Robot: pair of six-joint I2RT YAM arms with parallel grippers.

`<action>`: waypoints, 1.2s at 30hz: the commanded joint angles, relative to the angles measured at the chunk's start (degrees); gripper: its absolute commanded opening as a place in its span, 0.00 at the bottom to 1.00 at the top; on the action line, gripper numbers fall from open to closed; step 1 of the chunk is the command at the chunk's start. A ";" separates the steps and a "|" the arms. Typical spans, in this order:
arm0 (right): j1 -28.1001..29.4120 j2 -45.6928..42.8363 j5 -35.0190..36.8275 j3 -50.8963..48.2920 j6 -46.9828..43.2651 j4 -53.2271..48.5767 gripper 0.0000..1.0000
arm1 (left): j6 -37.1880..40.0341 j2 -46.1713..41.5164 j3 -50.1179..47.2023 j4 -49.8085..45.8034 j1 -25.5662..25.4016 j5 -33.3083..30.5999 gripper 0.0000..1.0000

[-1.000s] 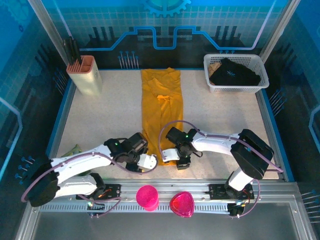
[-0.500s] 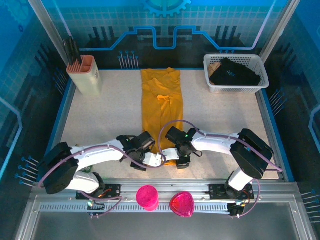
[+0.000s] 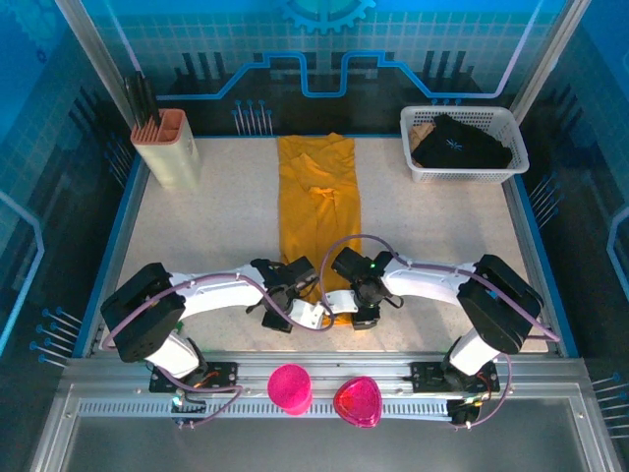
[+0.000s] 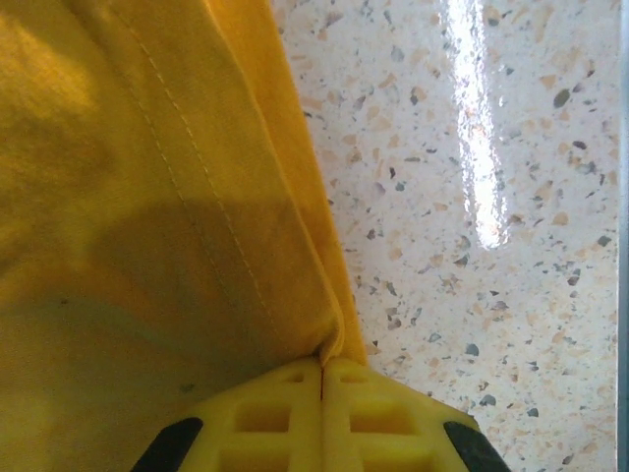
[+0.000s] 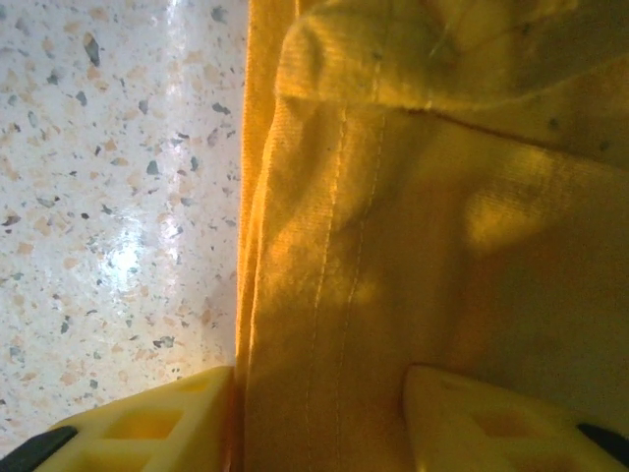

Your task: Fold and stack the t-shirts

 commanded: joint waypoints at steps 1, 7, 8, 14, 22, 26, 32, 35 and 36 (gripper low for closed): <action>0.43 -0.29 -1.40 -0.98 0.70 0.94 0.41 | 0.02 0.49 -0.33 0.96 -1.01 -1.49 0.00; 0.31 -2.04 -1.37 -1.36 0.76 1.68 0.14 | 0.48 -7.48 -2.22 -1.43 -1.05 -2.27 0.00; 0.23 -2.54 -1.43 -1.39 0.69 1.69 0.06 | 0.59 -9.09 -2.49 -2.07 -1.09 -2.37 0.00; 0.18 -5.39 -2.05 -0.16 1.23 0.27 0.00 | 0.42 -17.08 -3.29 -4.40 -1.53 -1.82 0.00; 2.47 -15.08 -2.42 1.74 1.39 -8.09 0.00 | -2.47 -22.12 -0.94 -10.72 -3.07 -1.96 0.00; 3.82 -19.27 -2.32 5.34 2.63 -14.33 0.00 | -4.32 -25.31 2.21 -14.47 -3.88 -2.03 0.00; 3.85 -23.50 1.71 6.19 4.65 -11.24 0.00 | -4.60 -27.78 7.18 -16.61 -3.86 -4.22 0.00; 2.06 -23.18 4.39 7.06 6.35 -7.10 0.00 | -5.54 -26.77 9.04 -13.34 -2.74 -7.98 0.00; 1.14 -22.60 5.74 7.70 7.02 -5.91 0.00 | -6.58 -25.75 10.29 -12.18 -1.62 -8.90 0.00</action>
